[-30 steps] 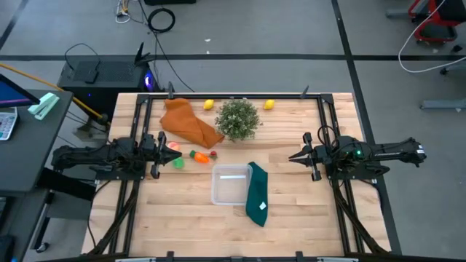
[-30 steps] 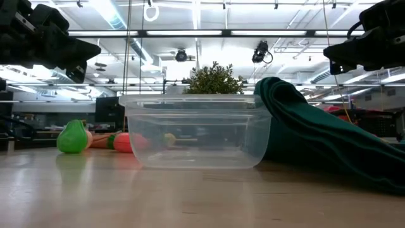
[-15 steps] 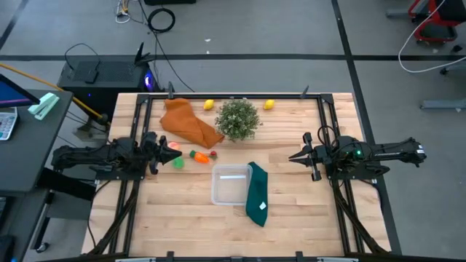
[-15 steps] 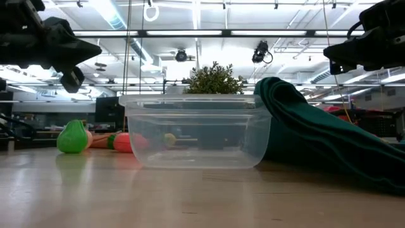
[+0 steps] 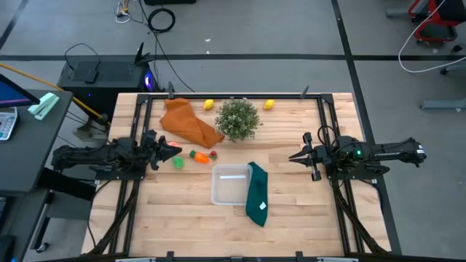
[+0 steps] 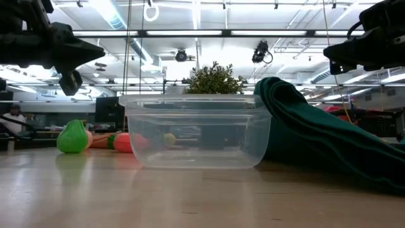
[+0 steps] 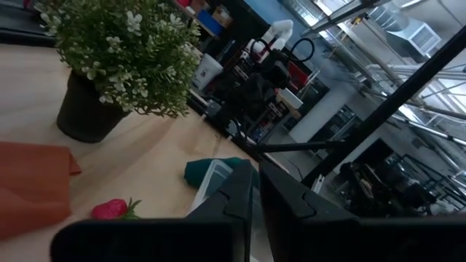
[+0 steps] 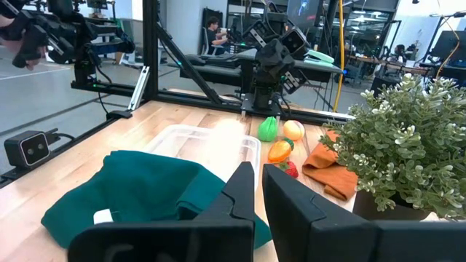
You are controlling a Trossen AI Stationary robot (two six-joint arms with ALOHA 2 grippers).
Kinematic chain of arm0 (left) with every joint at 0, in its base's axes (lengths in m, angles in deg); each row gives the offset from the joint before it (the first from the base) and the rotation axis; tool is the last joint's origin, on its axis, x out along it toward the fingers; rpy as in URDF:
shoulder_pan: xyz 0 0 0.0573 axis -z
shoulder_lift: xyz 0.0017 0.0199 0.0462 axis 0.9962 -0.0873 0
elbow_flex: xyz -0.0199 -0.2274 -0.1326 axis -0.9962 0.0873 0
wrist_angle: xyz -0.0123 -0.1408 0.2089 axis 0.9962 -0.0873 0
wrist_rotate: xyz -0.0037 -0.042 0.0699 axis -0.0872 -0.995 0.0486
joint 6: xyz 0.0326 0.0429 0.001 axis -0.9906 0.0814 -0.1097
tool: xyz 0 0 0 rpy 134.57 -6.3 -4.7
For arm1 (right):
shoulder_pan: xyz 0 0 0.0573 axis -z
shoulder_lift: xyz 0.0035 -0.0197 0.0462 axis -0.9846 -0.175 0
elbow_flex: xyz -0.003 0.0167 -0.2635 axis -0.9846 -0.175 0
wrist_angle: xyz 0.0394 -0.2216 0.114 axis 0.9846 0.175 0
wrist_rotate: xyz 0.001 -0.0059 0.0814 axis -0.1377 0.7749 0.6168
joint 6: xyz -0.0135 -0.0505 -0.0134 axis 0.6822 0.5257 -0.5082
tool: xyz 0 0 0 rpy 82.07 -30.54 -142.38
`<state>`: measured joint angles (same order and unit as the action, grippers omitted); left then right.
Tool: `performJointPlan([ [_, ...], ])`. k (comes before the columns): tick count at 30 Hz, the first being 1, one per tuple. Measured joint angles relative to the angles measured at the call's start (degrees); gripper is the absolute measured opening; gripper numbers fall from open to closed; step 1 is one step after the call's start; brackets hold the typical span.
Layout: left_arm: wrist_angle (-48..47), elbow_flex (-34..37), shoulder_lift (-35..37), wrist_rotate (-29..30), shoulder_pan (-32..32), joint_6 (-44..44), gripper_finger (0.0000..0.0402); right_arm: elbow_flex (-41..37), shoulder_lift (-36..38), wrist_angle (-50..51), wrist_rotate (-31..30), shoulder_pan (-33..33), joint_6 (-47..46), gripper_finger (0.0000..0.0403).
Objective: Pick and placing Produce into tupperware
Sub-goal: Put the right yellow lemon into the transparent bin
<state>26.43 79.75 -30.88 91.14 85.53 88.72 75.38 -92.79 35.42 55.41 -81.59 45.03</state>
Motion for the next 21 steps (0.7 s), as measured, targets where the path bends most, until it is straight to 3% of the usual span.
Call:
performJointPlan([
  [8, -0.04, 0.02, 0.0, 0.09, 0.0, -4.65, 0.0023, 0.0, 0.0, -0.06, 0.02, 0.0, -3.15, 0.0],
  [16, -0.04, 0.0, 0.0, 0.45, 0.0, -17.96, 0.0026, 0.0, -0.02, -0.55, 0.02, 0.06, -36.06, 0.0],
  [21, -0.07, 0.02, 0.0, 0.48, 0.0, -23.84, 0.002, 0.0, 0.0, -1.39, 0.02, 0.04, -51.5, 0.0],
])
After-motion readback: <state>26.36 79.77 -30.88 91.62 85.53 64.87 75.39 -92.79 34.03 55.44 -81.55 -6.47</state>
